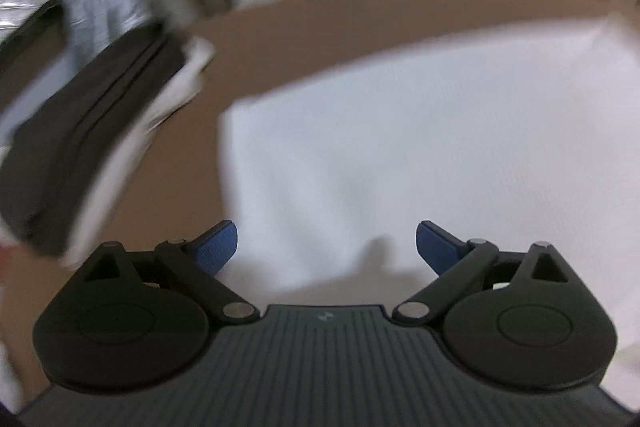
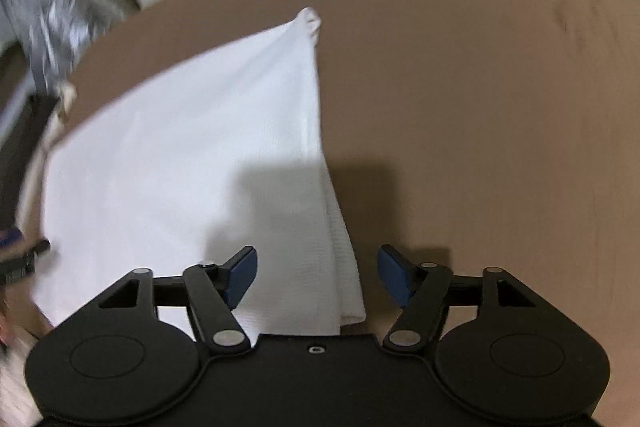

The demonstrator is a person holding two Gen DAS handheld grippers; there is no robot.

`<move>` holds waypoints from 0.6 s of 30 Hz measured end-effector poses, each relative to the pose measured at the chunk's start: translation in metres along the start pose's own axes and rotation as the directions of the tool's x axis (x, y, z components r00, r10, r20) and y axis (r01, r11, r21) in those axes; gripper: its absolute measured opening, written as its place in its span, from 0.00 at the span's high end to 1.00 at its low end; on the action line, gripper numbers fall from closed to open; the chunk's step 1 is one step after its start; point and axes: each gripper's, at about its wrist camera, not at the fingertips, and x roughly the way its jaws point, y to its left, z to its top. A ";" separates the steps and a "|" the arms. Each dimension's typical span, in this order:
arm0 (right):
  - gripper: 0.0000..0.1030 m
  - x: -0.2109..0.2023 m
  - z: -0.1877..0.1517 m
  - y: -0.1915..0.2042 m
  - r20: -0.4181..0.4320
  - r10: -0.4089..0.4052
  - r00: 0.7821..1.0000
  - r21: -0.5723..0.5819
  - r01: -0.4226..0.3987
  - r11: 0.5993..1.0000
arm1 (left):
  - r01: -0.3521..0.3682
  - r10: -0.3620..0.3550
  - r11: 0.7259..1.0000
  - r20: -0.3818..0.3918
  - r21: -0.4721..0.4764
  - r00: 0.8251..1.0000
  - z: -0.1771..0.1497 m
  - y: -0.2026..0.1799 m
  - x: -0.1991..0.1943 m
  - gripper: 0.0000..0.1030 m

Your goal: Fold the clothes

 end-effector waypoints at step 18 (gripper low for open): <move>0.85 0.042 -0.032 -0.007 0.111 0.156 0.981 0.206 -0.177 0.962 | 0.229 -0.256 0.963 -0.206 -0.143 0.945 -0.023 -0.080 0.032 0.04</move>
